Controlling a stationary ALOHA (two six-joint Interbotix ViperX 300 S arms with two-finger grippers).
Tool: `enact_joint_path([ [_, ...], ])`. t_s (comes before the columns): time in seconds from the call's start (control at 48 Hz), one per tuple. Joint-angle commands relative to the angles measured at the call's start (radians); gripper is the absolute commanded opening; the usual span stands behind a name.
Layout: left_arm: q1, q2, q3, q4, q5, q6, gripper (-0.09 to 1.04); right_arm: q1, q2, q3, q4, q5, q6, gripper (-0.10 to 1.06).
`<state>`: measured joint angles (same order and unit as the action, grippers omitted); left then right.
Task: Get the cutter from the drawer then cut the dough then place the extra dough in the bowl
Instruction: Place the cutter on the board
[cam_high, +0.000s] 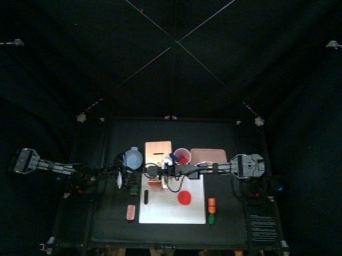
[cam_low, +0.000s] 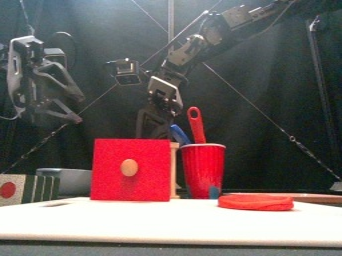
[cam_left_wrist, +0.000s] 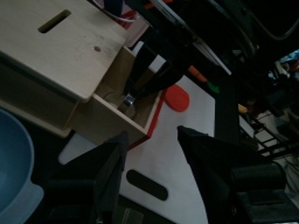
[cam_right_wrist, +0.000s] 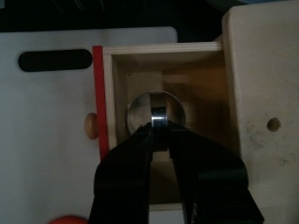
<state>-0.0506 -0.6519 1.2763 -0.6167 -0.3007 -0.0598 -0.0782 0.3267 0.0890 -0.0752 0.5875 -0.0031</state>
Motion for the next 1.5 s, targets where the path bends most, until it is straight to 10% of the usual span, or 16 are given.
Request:
enact_joint_path([
  [0.021,0.006,0.000,-0.012,-0.003,-0.003,0.002,0.85,-0.002,-0.084,-0.035,-0.003,-0.006,0.000,0.53],
  [0.688,0.011,0.000,-0.008,-0.003,-0.003,0.002,0.85,0.074,-0.403,0.164,-0.011,0.083,0.026,0.53],
  [0.938,0.017,0.000,-0.006,-0.003,-0.003,0.003,0.85,0.121,-0.528,0.379,0.008,0.077,0.107,0.53],
  [1.5,0.049,0.000,-0.009,-0.003,-0.003,0.003,0.85,0.083,-0.601,0.704,-0.044,-0.121,0.287,0.53],
])
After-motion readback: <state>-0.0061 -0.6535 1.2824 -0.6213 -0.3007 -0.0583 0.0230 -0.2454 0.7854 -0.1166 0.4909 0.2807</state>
